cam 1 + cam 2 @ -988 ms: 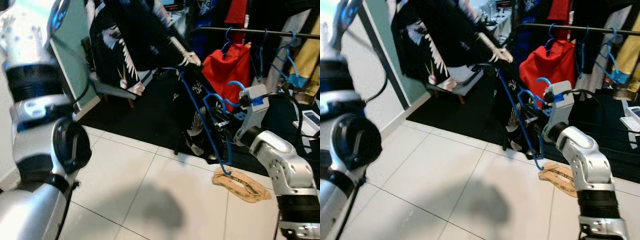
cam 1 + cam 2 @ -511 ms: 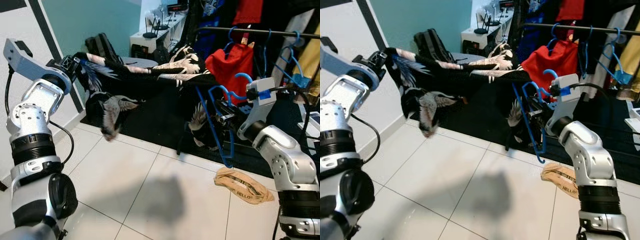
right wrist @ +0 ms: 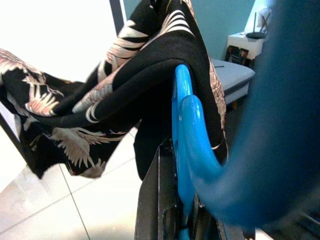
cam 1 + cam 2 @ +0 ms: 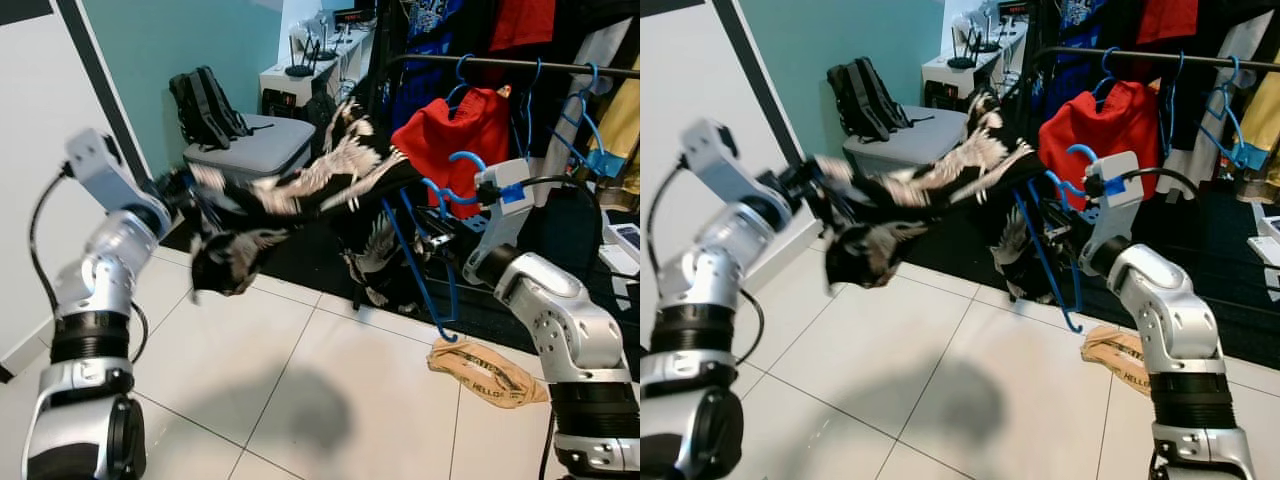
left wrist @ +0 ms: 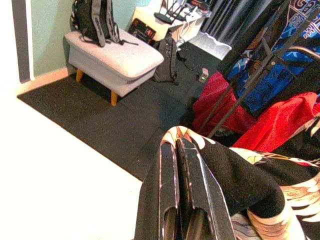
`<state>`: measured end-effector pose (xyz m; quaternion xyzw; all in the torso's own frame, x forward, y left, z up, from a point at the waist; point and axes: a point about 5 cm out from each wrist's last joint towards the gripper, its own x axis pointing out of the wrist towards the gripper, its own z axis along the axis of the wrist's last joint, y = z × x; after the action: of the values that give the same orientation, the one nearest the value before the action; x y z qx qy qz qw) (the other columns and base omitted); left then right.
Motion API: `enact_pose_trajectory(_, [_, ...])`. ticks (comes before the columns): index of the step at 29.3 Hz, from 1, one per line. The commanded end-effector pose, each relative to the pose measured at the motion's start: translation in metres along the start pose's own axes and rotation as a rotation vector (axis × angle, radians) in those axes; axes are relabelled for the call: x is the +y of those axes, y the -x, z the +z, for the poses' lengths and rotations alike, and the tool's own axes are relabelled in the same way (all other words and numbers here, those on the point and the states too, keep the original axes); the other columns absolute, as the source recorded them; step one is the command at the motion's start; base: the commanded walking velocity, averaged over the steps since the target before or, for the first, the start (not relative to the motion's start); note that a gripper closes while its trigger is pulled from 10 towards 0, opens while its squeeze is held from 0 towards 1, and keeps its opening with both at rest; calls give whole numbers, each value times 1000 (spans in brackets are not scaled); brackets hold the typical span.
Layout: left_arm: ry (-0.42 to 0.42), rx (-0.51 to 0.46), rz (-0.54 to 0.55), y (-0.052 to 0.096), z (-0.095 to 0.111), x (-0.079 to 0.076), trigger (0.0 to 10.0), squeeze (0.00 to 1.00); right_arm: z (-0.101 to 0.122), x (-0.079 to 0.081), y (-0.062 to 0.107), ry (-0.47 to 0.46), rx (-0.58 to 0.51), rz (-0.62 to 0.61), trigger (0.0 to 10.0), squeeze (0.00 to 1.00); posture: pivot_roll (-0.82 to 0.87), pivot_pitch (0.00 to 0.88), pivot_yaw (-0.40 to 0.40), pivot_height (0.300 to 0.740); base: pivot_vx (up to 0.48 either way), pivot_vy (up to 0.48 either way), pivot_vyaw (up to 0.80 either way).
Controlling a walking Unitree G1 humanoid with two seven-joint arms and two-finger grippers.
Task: Hang hanger
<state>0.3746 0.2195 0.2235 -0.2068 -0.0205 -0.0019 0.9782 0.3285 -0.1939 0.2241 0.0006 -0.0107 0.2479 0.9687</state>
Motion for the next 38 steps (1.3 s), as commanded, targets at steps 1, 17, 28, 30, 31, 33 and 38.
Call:
enact_pose_trajectory(1, [-25, 13, 2, 2, -6, 2, 10000, 0, 6, 8, -3, -5, -25, 38, 10000, 0, -40, 22, 56, 740, 0, 0, 0])
enact_pose_trajectory(17, [-266, 28, -125, 12, -40, -17, 10000, 1000, 32, 32, -22, -64, -51, 178, 10000, 0, -49, 22, 48, 740, 0, 0, 0])
enact_pose_trajectory(28, [-97, -61, -245, 17, -19, -45, 10000, 1000, 37, 29, -14, -99, -72, 292, 10000, 0, -38, 23, 35, 740, 0, 0, 0])
enact_pose_trajectory(30, [-65, -79, -269, 19, -15, -49, 10000, 1000, 41, 29, -9, -118, -89, 343, 10000, 0, -37, 23, 34, 740, 0, 0, 0])
enact_pose_trajectory(31, [-65, -79, -269, 19, -15, -49, 10000, 1000, 41, 29, -9, -118, -89, 343, 10000, 0, -37, 23, 34, 740, 0, 0, 0])
enact_pose_trajectory(33, [-30, -107, -314, 22, -8, -52, 10000, 969, 45, 29, -1, -114, -99, 410, 10000, 0, -34, 24, 28, 740, 0, 0, 0])
enact_pose_trajectory(38, [110, -188, -495, 33, 18, -55, 10000, 0, 51, 24, 17, -88, -100, 542, 10000, 0, -27, 25, 23, 740, 0, 0, 0])
